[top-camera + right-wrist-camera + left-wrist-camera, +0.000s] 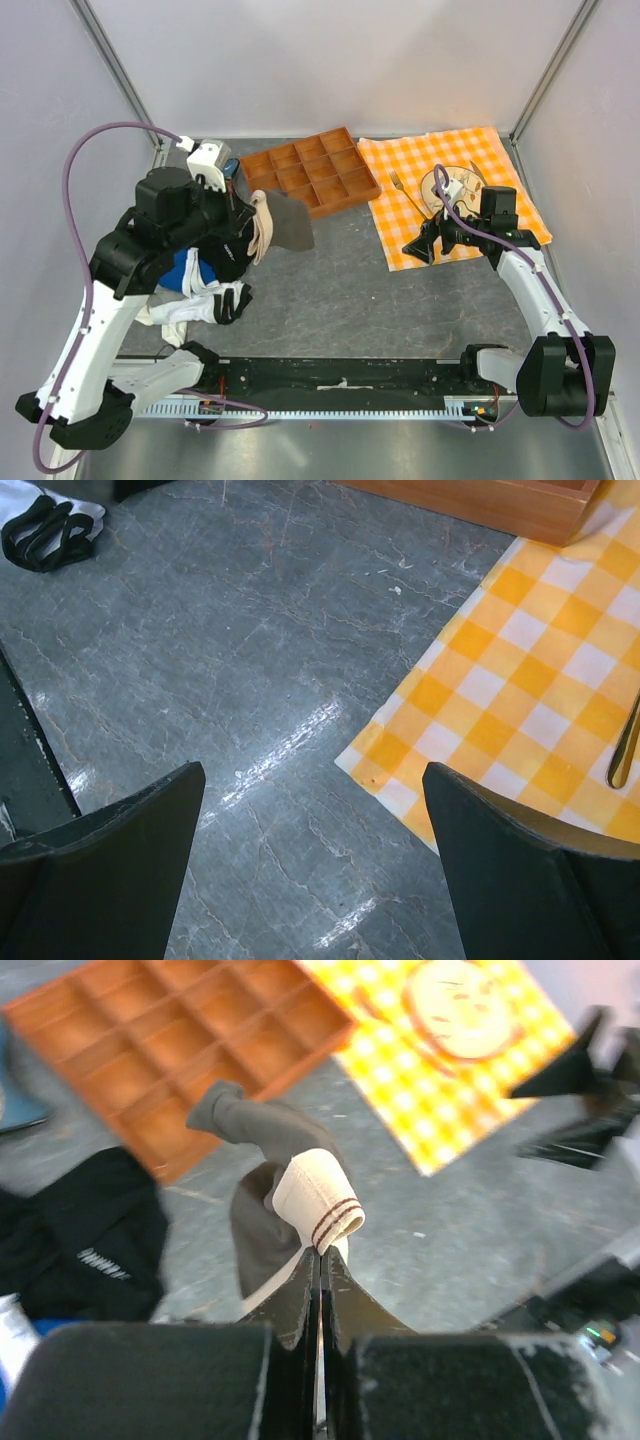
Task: Roll the underwear
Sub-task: Pick up the underwear from the center of the board, then place the underwear at the center of the board.
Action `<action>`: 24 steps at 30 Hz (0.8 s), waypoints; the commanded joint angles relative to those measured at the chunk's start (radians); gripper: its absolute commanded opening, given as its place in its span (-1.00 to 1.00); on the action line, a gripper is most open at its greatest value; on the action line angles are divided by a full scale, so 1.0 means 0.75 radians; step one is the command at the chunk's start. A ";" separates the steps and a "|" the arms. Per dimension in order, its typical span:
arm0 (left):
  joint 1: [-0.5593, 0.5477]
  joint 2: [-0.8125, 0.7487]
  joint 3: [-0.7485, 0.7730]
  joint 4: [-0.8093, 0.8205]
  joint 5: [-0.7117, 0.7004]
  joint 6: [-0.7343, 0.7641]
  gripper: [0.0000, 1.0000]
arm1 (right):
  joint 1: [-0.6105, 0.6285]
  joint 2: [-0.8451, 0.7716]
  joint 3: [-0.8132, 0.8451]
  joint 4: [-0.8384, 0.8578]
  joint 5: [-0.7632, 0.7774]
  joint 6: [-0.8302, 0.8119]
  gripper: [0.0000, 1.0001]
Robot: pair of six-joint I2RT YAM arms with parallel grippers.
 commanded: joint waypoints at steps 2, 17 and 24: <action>-0.136 0.034 0.092 0.071 0.323 -0.180 -0.97 | 0.005 -0.049 0.058 -0.021 -0.097 -0.079 0.96; -0.421 0.485 -0.493 0.881 0.399 -0.494 -0.97 | 0.005 -0.057 0.060 -0.070 -0.097 -0.151 0.96; -0.241 0.871 -0.366 0.980 0.438 -0.490 0.33 | 0.050 -0.049 0.040 -0.198 -0.152 -0.355 0.96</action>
